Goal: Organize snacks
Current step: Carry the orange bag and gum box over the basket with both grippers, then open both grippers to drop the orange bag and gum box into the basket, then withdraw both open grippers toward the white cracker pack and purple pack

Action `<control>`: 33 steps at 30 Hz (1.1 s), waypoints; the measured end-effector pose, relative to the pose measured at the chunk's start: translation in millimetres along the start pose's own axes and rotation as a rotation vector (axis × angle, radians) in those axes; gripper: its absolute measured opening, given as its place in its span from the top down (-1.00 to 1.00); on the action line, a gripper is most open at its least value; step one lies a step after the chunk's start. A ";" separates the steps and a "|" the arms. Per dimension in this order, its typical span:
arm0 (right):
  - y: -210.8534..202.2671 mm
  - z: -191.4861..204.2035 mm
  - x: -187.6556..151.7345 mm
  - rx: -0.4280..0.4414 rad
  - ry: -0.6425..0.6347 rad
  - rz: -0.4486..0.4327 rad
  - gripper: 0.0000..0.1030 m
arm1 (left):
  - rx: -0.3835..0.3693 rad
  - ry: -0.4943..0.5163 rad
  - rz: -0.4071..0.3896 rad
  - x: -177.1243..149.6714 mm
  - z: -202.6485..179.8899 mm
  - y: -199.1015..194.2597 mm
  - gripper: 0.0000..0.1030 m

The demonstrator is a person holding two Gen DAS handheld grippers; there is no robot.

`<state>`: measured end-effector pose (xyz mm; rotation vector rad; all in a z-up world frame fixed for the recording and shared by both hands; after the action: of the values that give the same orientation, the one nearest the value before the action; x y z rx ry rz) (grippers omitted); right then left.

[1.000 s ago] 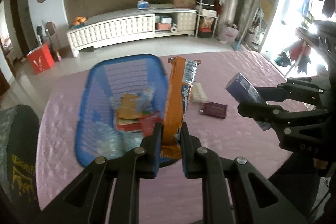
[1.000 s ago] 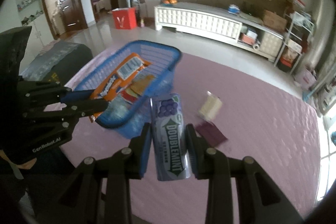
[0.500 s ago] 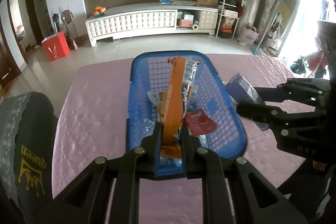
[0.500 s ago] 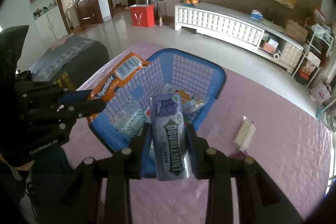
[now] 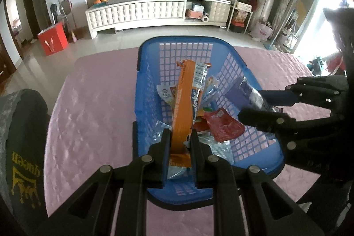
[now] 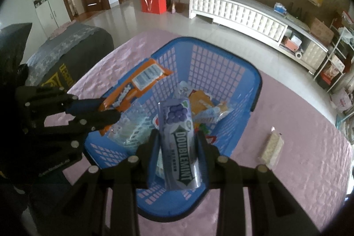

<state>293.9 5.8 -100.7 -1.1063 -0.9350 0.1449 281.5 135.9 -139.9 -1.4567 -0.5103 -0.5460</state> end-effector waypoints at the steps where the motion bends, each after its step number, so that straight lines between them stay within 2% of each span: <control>1: 1.9 0.6 -1.4 -0.001 -0.001 0.008 0.29 | -0.004 -0.002 0.003 -0.8 -0.2 1.1 0.72; 4: 3.1 -1.1 -4.6 -0.016 -0.003 0.020 0.29 | -0.014 0.009 0.009 -0.3 -0.7 5.0 0.71; 6: 3.2 -2.9 -5.2 -0.019 0.005 0.026 0.29 | 0.007 0.023 0.014 -2.3 -2.1 6.5 0.71; 9: 3.9 -1.5 -7.3 -0.005 0.017 0.034 0.28 | 0.025 0.013 0.014 -4.2 -0.8 6.0 0.37; 10: 4.9 -1.6 -9.4 0.008 0.023 0.045 0.28 | 0.028 0.006 0.012 -5.1 0.5 5.7 0.15; 12: 7.9 -0.8 -13.2 0.030 0.042 0.073 0.22 | 0.008 -0.010 0.012 -6.2 1.5 2.8 0.03; 14: 8.3 -1.4 -16.3 0.002 0.038 0.086 -0.21 | -0.001 -0.013 0.008 -7.0 -0.3 -2.8 -0.11; 17: -1.9 5.0 -16.9 -0.006 0.013 0.058 -0.47 | 0.022 0.000 -0.011 -7.0 -2.6 -12.0 -0.25; 20: -16.8 5.0 -16.5 -0.050 -0.004 0.025 -0.54 | 0.021 0.001 -0.026 -6.0 -5.1 -24.3 -0.28; 25: -41.5 -4.1 -20.2 -0.061 0.029 -0.015 -0.54 | 0.031 0.015 -0.057 -4.6 -12.7 -44.4 -0.41; 33: -82.9 -25.5 -36.0 -0.088 0.090 -0.073 -0.55 | 0.037 0.053 -0.086 -0.6 -41.3 -69.0 -0.41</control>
<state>261.7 -71.0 -57.1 -1.1488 -0.9070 -0.0059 237.4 92.1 -88.8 -1.3866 -0.5400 -0.6393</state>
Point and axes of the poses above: each gripper's, at about its wrist camera, not at the fingertips, and y roughly the way its jaws point, z to its left, x to its top, the point moved 7 cm from there along y, roughly the way its jaws point, and after that the axes turned 10 degrees about x, right-handed, at the moved point
